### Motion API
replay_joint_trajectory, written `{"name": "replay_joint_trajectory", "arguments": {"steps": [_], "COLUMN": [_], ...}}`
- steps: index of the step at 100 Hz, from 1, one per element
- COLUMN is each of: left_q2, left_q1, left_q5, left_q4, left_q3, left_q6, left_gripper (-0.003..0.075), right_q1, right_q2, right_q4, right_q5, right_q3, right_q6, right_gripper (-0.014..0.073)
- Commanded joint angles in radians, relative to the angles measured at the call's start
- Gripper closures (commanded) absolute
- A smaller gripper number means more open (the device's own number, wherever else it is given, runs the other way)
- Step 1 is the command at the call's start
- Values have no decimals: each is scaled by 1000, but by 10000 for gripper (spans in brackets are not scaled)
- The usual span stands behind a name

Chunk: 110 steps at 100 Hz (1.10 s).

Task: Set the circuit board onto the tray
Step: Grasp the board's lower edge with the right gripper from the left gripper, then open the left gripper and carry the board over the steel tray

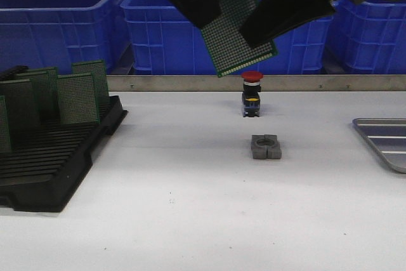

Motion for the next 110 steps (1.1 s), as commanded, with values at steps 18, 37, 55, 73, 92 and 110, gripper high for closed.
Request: {"name": "replay_joint_trajectory", "arguments": {"steps": [18, 37, 55, 73, 92, 110], "left_q2": [-50, -50, -50, -50, -50, -50], "left_q1": [-8, -8, -8, -8, -8, -8], "left_q5": [37, 37, 37, 37, 37, 37], "left_q4": [-54, -54, -54, -54, -54, -54], "left_q3": [-29, -29, -29, -29, -29, -29], "left_q6": [-12, -12, -12, -12, -12, -12], "left_gripper": [164, 164, 164, 164, 164, 164], "right_q1": [-150, -365, -556, -641, -646, -646], "right_q2": [-95, -107, -50, 65, 198, 281], "right_q4": [-84, -146, -150, -140, -67, -57], "right_q5": [45, 79, 76, 51, 38, 0], "right_q3": [-30, -30, -30, -30, -30, -30], "right_q6": [229, 456, 553, 622, 627, 627], "right_gripper": [660, 662, 662, 662, 662, 662]}}
